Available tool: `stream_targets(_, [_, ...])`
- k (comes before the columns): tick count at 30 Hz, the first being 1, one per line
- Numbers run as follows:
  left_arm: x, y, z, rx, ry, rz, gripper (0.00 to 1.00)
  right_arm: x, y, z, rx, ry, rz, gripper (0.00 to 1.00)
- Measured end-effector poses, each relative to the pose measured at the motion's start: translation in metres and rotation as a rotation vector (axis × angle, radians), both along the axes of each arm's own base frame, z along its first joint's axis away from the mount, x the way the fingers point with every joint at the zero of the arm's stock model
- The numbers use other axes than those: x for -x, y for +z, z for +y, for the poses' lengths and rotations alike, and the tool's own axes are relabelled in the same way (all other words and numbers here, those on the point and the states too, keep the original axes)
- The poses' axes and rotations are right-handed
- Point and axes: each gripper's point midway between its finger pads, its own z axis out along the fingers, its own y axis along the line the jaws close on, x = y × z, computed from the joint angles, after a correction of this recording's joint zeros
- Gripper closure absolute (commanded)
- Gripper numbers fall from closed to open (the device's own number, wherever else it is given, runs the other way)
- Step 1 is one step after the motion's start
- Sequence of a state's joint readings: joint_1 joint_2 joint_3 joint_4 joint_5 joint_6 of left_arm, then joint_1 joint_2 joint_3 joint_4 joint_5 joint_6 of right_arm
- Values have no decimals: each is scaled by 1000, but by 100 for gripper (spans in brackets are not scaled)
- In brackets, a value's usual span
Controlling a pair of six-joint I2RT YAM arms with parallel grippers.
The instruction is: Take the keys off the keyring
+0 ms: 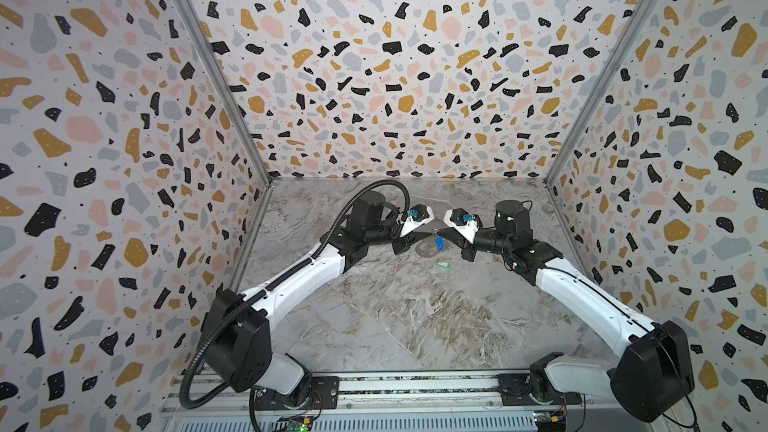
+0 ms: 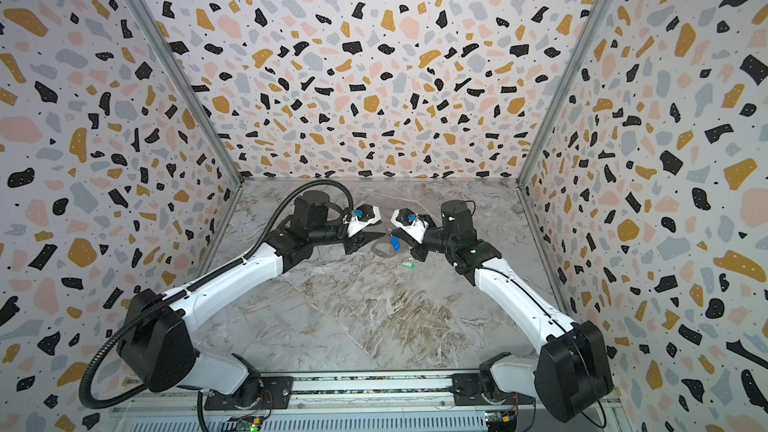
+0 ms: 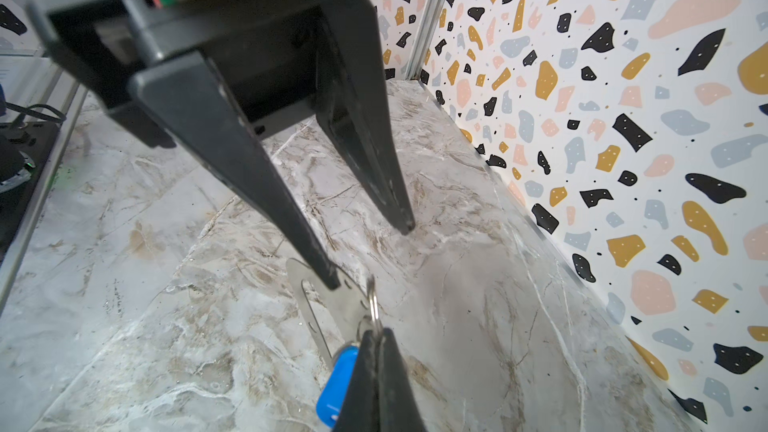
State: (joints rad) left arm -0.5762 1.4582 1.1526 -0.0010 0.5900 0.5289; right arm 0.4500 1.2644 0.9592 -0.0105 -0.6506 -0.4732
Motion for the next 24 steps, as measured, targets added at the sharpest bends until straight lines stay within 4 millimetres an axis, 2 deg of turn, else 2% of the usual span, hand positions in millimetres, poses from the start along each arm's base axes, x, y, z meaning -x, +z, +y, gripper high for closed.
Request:
stream_targets(5, [-3, 10, 8, 4, 10, -32, 64, 2, 1, 1, -3, 13, -2, 99])
stream_targets(14, [3, -20, -4, -44, -37, 32, 65, 4, 1, 3, -8, 34, -3, 99])
stream_targets(24, [7, -16, -12, -27, -59, 20, 74, 5, -3, 5, -3, 51, 0, 98])
